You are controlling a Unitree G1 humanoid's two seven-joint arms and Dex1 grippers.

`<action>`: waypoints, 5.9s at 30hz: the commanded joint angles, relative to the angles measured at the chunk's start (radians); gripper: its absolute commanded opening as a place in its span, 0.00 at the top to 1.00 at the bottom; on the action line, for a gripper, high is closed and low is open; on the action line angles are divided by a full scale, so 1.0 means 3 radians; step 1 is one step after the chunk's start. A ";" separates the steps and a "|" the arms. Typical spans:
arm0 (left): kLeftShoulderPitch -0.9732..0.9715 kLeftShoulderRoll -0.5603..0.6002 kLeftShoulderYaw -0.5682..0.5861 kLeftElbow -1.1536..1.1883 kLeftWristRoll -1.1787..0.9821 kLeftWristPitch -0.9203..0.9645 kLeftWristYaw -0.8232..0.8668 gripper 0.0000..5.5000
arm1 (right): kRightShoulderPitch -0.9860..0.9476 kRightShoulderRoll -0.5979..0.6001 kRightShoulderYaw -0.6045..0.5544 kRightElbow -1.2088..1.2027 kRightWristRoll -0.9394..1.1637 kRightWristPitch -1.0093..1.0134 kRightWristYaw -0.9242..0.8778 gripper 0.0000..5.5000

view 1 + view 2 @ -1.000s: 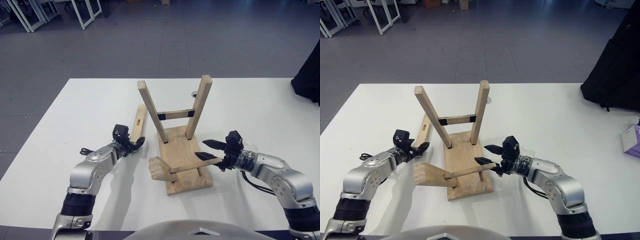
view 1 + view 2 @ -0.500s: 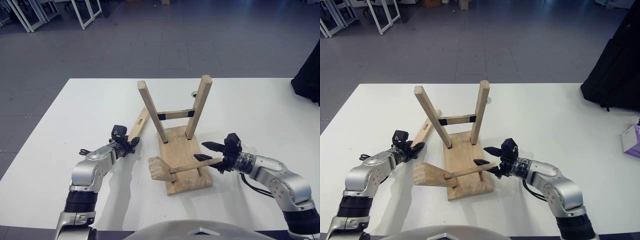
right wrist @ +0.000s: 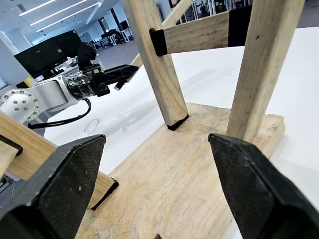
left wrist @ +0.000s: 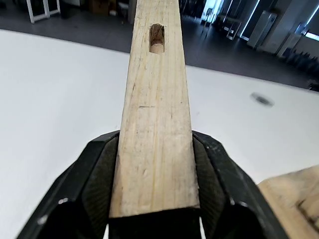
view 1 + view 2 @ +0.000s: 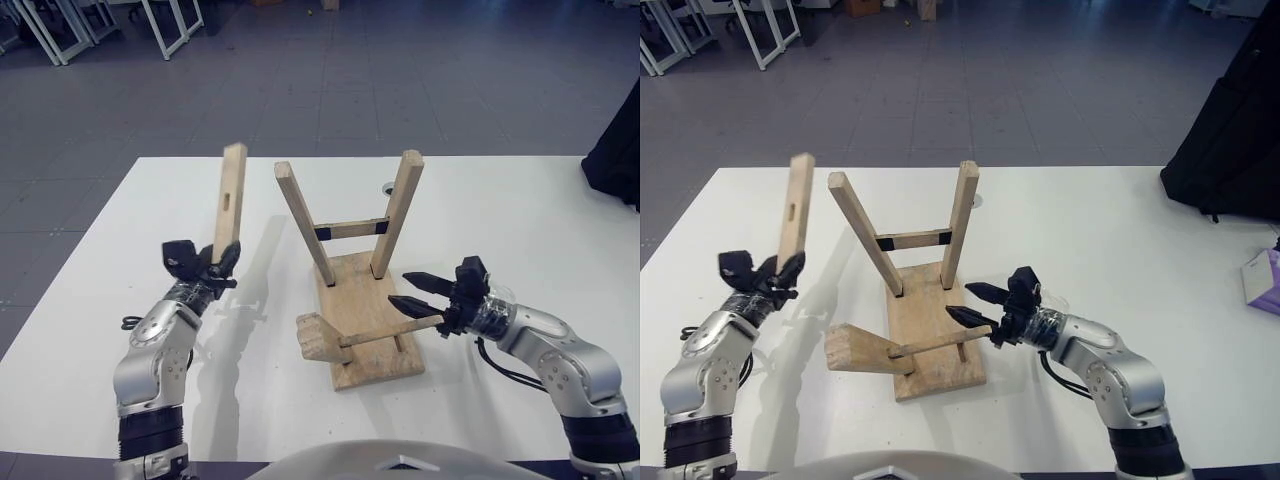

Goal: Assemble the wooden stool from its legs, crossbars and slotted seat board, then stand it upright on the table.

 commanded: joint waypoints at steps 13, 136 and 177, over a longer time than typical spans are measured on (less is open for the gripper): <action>0.0308 0.0893 -0.0214 -0.0886 -0.2091 0.1052 -0.2035 0.63 | -0.0659 0.0406 -0.0514 0.0089 0.1716 0.0716 -0.0080 0.31; 0.0573 0.0718 -0.1200 -0.0525 -0.0188 0.0324 -0.1547 0.24 | -0.0225 -0.1451 0.0233 -0.0371 -0.0673 -0.1039 0.1437 0.63; 0.0615 0.0887 -0.1157 -0.0670 -0.0155 0.0403 -0.1575 0.24 | 0.0562 -0.0659 0.0745 0.0477 -0.1632 -0.1105 0.0039 0.36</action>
